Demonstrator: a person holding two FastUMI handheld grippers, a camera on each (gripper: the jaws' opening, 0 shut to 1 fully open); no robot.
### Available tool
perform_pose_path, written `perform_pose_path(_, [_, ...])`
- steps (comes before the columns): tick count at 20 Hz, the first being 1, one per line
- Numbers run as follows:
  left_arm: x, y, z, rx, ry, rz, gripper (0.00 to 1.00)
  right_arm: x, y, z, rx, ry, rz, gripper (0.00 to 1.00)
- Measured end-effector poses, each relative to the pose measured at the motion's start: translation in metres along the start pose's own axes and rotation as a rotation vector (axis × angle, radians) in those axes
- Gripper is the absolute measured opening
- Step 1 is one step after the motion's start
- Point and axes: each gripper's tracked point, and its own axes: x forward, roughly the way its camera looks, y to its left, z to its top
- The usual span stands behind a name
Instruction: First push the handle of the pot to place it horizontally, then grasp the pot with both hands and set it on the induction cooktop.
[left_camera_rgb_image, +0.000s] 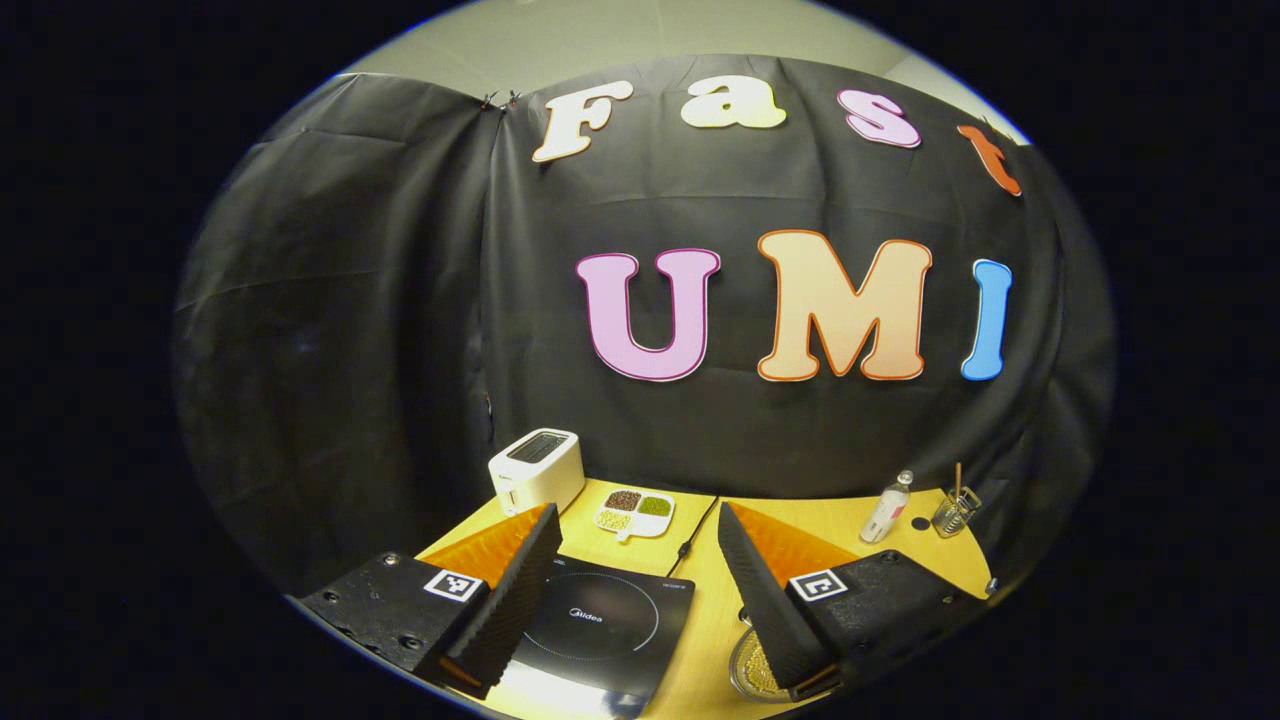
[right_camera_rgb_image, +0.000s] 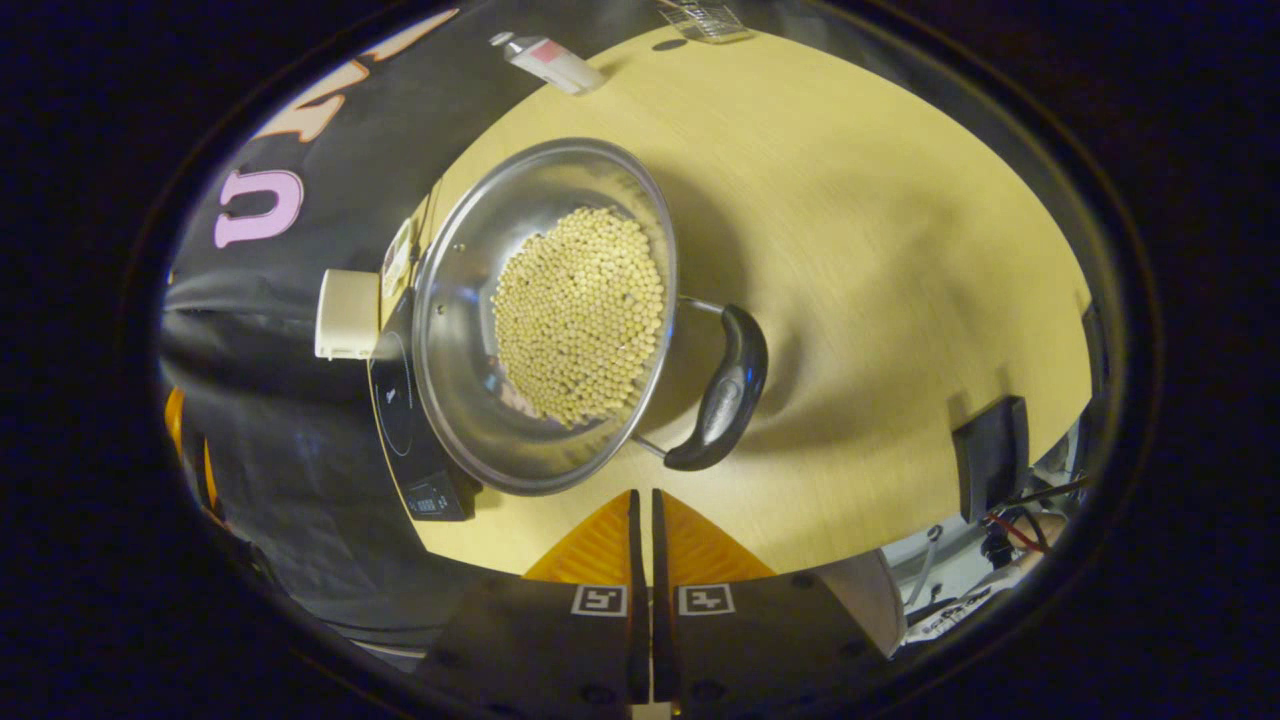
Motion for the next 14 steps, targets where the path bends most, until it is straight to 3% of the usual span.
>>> perform_pose_path(1, [0.000, 0.000, 0.002, 0.008, -0.006, 0.006, 0.92, 0.003, -0.004, 0.002, -0.001, 0.006, -0.007, 0.05])
perform_pose_path(3, [0.002, -0.004, 0.003, 0.018, -0.009, 0.013, 0.96, 0.004, -0.004, 0.006, 0.016, 0.013, -0.001, 0.04])
perform_pose_path(13, [0.013, -0.006, -0.010, 0.027, 0.043, 0.036, 0.94, 0.003, -0.020, 0.040, 0.080, 0.011, -0.021, 0.04])
perform_pose_path(14, [0.014, -0.006, -0.013, 0.024, 0.053, 0.038, 0.94, 0.003, -0.021, 0.045, 0.085, 0.007, -0.021, 0.00])
